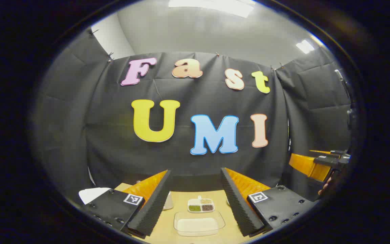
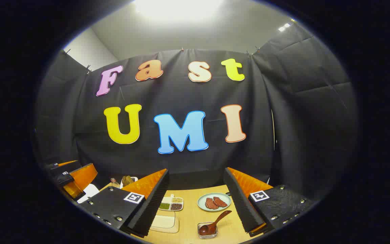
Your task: Close the left gripper, press the button to open the rice cooker; take a wooden spoon from the chopstick holder with the right hand, scoop a spoonful of rice and pour it into the rice cooker, then put the wooden spoon back into the chopstick holder.
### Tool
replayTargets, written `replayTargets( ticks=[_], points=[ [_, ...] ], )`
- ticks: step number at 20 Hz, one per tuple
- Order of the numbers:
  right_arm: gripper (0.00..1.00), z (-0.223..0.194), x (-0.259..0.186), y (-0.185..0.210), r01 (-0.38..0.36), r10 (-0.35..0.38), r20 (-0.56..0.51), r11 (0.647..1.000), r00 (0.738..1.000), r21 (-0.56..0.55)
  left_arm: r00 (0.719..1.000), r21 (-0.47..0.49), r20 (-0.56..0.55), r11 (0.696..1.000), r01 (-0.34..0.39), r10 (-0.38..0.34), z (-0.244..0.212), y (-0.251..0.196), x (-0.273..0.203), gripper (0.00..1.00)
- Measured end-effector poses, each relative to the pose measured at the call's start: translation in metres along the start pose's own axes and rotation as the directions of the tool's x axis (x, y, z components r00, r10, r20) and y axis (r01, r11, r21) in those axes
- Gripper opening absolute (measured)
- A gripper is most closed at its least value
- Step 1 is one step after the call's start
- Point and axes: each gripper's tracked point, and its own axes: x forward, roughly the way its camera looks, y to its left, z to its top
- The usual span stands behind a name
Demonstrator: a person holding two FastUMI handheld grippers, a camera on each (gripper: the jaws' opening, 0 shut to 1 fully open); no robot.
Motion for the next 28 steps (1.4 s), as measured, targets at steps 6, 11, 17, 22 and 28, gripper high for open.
replayTargets(
  ticks=[6,11,17,22,28],
  points=[
    [0.98,-0.002,0.006,-0.002,-0.016,0.016,0.006,1.000,1.000,0.015,1.000,0.025,-0.023,0.999,-0.020,0.021,-0.007,-0.003,0.005,0.96],
    [0.98,-0.002,0.011,-0.003,-0.037,0.037,0.009,0.999,0.999,0.006,0.999,0.041,-0.017,0.998,-0.042,0.043,-0.004,-0.005,0.004,0.98],
    [0.98,-0.010,0.021,0.001,-0.066,0.066,-0.008,0.998,0.998,0.016,0.996,0.038,-0.016,0.995,-0.089,0.090,-0.006,0.014,0.005,0.97],
    [0.98,-0.015,0.028,0.011,-0.095,0.095,-0.019,0.996,0.995,-0.002,0.990,0.028,-0.031,0.991,-0.133,0.134,-0.016,0.049,0.010,0.96],
    [0.98,-0.022,0.039,0.034,-0.156,0.155,-0.032,0.987,0.987,-0.041,0.977,0.032,-0.141,0.987,-0.159,0.162,-0.060,0.093,0.019,0.92]
  ],
)
